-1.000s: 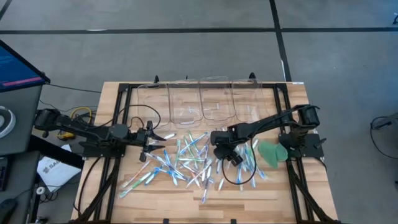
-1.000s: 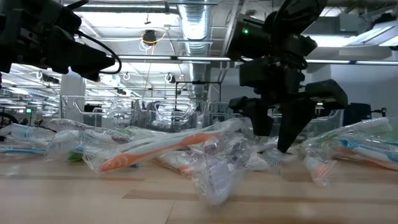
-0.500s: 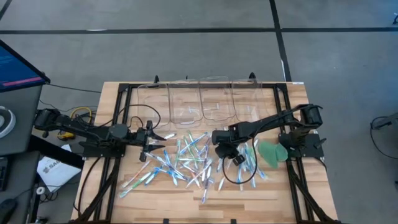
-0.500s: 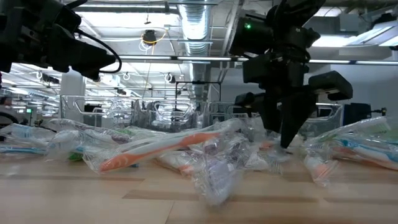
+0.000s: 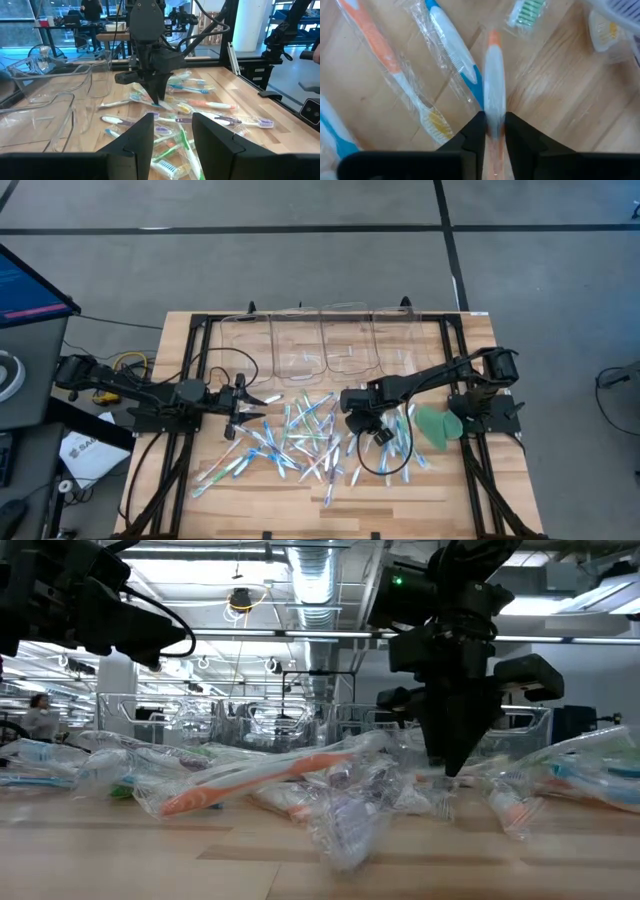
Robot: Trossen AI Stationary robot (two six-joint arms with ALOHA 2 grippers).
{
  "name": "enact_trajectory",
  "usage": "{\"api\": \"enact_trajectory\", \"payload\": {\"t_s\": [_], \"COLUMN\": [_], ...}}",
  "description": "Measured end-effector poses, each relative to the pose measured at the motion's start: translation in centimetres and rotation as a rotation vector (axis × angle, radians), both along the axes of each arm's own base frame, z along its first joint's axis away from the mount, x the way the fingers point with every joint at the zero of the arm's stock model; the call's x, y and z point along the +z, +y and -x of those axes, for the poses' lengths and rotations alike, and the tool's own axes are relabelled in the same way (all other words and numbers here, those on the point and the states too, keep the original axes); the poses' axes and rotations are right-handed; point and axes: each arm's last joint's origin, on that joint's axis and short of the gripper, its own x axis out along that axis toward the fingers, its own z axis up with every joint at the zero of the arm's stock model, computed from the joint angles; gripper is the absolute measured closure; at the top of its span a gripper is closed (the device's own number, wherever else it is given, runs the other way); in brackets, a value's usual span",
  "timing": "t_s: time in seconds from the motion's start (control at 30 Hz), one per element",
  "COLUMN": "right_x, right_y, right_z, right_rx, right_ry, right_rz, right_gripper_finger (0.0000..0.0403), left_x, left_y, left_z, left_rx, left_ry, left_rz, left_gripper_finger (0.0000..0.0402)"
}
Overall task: Pick & Place Toothbrushes
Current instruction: Put the orange toothbrush into the right transparent bin
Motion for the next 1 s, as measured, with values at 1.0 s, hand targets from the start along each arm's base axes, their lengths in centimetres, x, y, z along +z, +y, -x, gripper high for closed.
{"api": "enact_trajectory", "payload": {"t_s": [1.0], "right_x": [4.4], "right_y": [2.7], "right_z": [-1.2], "right_rx": [-0.114], "right_ry": [0.025], "right_rz": [0.230], "right_gripper_finger": [0.0402], "left_x": [0.0], "left_y": [0.0], "left_z": [0.0], "left_rx": [-0.002], "left_ry": [0.000], "left_rz": [0.000], "left_gripper_finger": [0.0272]}}
